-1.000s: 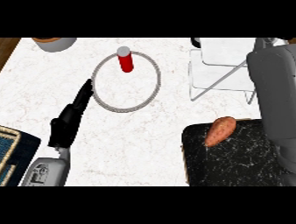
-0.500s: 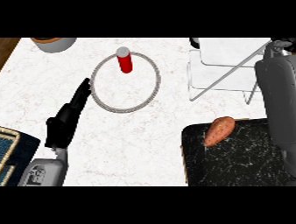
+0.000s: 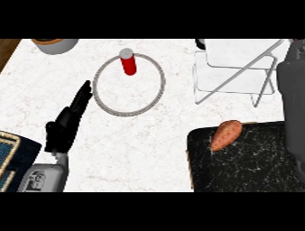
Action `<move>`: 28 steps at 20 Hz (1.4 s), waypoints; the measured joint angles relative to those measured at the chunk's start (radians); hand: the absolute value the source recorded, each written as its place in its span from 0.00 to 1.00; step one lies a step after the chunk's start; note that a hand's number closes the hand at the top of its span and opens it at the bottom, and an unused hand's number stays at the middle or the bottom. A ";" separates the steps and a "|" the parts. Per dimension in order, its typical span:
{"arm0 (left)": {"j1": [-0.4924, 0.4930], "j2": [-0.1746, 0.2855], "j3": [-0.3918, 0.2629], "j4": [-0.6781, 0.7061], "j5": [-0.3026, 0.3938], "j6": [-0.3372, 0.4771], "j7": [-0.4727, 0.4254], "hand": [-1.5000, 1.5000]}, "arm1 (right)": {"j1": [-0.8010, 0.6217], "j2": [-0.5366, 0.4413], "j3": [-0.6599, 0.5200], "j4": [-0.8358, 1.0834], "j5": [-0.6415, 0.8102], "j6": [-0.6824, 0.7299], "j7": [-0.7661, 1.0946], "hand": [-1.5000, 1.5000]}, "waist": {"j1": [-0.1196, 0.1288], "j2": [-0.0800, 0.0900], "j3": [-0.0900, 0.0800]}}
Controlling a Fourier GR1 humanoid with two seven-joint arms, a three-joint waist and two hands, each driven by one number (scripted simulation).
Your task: Pick the cupcake from the tray and place it in the tiered shelf
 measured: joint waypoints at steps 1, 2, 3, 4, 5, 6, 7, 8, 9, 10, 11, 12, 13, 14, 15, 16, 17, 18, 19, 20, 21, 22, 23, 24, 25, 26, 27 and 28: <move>-0.003 0.004 0.003 -0.003 0.002 -0.004 0.004 0.50 | 0.001 -0.011 -0.009 -0.012 -0.034 0.014 -0.013 0.00 | 0.000 0.000 0.000; -0.013 0.004 0.009 0.011 0.003 -0.004 -0.001 0.50 | -0.002 -0.012 -0.010 -0.017 -0.048 0.015 -0.017 0.00 | -0.001 0.000 0.000; -0.019 0.001 0.005 0.006 0.000 -0.002 0.011 0.50 | 0.000 -0.014 -0.012 -0.022 -0.068 0.015 -0.027 0.00 | 0.000 0.000 0.000; -0.022 0.011 0.016 0.008 0.010 -0.014 0.014 0.50 | 0.003 -0.018 -0.015 -0.039 -0.083 0.022 -0.027 0.00 | -0.001 0.000 0.000; -0.026 0.005 0.014 0.011 0.007 -0.009 0.015 0.50 | -0.004 -0.023 -0.020 -0.047 -0.094 0.020 -0.026 0.00 | -0.001 0.001 0.001; -0.021 0.003 0.011 0.020 0.003 -0.008 0.002 0.50 | -0.001 -0.020 -0.021 -0.074 -0.095 0.019 -0.012 0.00 | -0.002 0.000 0.001; -0.018 0.001 0.008 0.017 -0.001 -0.005 0.000 0.50 | -0.011 -0.025 -0.033 -0.086 -0.107 0.013 -0.005 0.00 | -0.002 0.001 0.001; -0.026 0.002 0.011 0.026 -0.001 -0.005 -0.001 0.50 | -0.009 -0.019 -0.041 -0.107 -0.119 -0.003 -0.002 0.00 | -0.003 0.001 0.001; -0.031 0.002 0.012 0.025 -0.002 -0.004 0.004 0.50 | -0.010 -0.018 -0.054 -0.129 -0.130 -0.020 0.001 0.00 | -0.004 0.001 0.001; -0.030 -0.004 0.011 0.030 -0.004 0.000 0.000 0.50 | -0.019 -0.021 -0.066 -0.152 -0.139 -0.028 0.013 0.00 | -0.005 0.000 0.002; -0.025 -0.005 0.011 0.038 -0.006 0.002 -0.011 0.50 | -0.023 -0.033 -0.085 -0.173 -0.151 -0.032 0.023 0.00 | -0.007 0.000 0.001; -0.028 -0.005 0.014 0.050 -0.002 -0.001 -0.017 0.50 | -0.033 -0.043 -0.099 -0.193 -0.152 -0.032 0.042 0.00 | -0.008 0.000 0.002; -0.028 -0.002 0.018 0.048 0.001 -0.004 -0.011 0.50 | -0.031 -0.055 -0.112 -0.228 -0.156 -0.020 0.066 0.00 | -0.010 -0.001 0.001; -0.025 0.001 0.018 0.045 -0.001 -0.005 -0.012 0.50 | -0.029 -0.078 -0.136 -0.246 -0.169 -0.013 0.074 0.00 | -0.011 -0.001 0.001; -0.022 0.001 0.016 0.034 -0.001 -0.004 -0.004 0.50 | -0.016 -0.095 -0.154 -0.279 -0.175 0.003 0.094 0.00 | -0.013 -0.002 0.001; -0.019 -0.001 0.016 0.035 -0.006 0.002 -0.006 0.50 | -0.002 -0.112 -0.174 -0.308 -0.184 0.022 0.115 0.00 | -0.015 -0.003 0.002; -0.022 -0.002 0.017 0.030 -0.005 0.003 0.001 0.50 | 0.017 -0.125 -0.193 -0.342 -0.198 0.044 0.136 0.00 | -0.016 -0.003 0.002; -0.027 -0.002 0.020 0.034 -0.004 0.004 0.005 0.50 | 0.032 -0.141 -0.212 -0.380 -0.210 0.074 0.163 0.00 | -0.021 -0.004 0.002; -0.028 0.007 0.027 0.024 0.003 -0.003 0.013 0.50 | 0.051 -0.154 -0.232 -0.413 -0.225 0.107 0.191 0.00 | -0.023 -0.006 0.002; -0.029 0.008 0.030 0.032 0.004 -0.004 0.008 0.50 | 0.069 -0.171 -0.252 -0.441 -0.240 0.144 0.217 0.00 | -0.026 -0.006 0.002; -0.021 0.006 0.027 0.020 0.005 -0.003 0.014 0.50 | 0.088 -0.193 -0.279 -0.469 -0.269 0.181 0.237 0.00 | -0.028 -0.007 0.002; -0.012 0.008 0.027 0.018 0.004 -0.005 0.005 0.50 | 0.115 -0.208 -0.303 -0.492 -0.293 0.213 0.254 0.00 | -0.030 -0.007 0.002; -0.003 0.011 0.032 0.018 0.006 -0.005 0.003 0.50 | 0.144 -0.226 -0.328 -0.526 -0.321 0.257 0.273 0.00 | -0.036 -0.009 0.002; 0.000 0.006 0.030 0.018 0.003 0.001 0.002 0.50 | 0.171 -0.246 -0.355 -0.557 -0.353 0.299 0.289 0.00 | -0.041 -0.010 0.002; 0.006 0.004 0.030 0.019 -0.001 0.006 -0.002 0.50 | 0.202 -0.264 -0.385 -0.591 -0.386 0.337 0.300 0.00 | -0.045 -0.011 0.002; 0.004 0.001 0.028 0.017 -0.002 0.008 0.003 0.50 | 0.235 -0.276 -0.416 -0.623 -0.421 0.368 0.303 0.00 | -0.044 -0.010 0.002; 0.010 0.003 0.028 0.006 -0.002 0.008 0.005 0.50 | 0.271 -0.293 -0.450 -0.649 -0.459 0.404 0.302 0.00 | -0.045 -0.011 0.002; 0.011 0.003 0.029 0.005 0.001 0.005 0.004 0.50 | 0.313 -0.304 -0.488 -0.670 -0.500 0.433 0.293 0.00 | -0.047 -0.010 0.003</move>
